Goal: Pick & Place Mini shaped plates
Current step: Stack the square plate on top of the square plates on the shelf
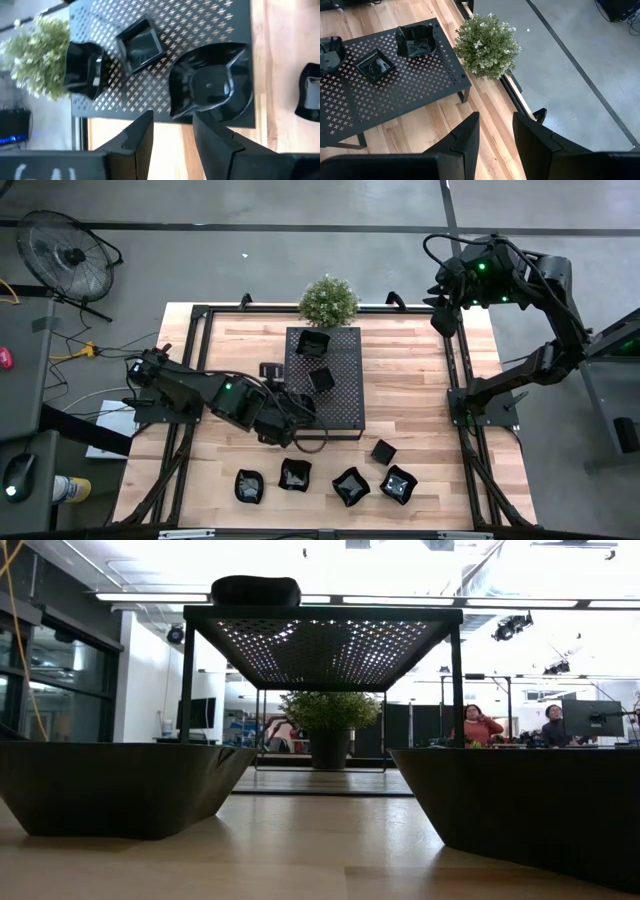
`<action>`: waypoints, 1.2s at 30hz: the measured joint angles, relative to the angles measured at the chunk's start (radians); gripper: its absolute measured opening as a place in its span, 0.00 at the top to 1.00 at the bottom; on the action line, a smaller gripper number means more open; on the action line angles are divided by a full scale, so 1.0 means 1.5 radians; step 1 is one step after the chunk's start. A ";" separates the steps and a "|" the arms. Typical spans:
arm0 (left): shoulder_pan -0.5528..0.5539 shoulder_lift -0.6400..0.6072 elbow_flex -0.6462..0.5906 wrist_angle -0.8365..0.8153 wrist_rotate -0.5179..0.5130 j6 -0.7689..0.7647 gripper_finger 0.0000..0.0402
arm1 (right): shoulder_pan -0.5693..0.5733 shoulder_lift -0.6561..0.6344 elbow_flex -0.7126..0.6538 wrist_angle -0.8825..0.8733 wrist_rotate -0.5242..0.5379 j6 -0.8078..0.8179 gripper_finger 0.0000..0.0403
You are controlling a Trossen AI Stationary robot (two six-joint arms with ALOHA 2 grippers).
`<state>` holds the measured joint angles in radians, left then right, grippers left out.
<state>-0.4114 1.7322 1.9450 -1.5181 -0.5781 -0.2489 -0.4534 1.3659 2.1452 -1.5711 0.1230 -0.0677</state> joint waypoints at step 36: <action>0.004 -0.524 -0.542 0.343 -0.055 -0.186 0.67 | 0.104 -0.308 -0.502 0.104 -0.093 0.310 0.72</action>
<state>-0.4061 0.9460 1.1319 -1.0029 -0.6610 -0.5277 -0.2976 0.9045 1.3926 -1.4148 -0.0163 0.3970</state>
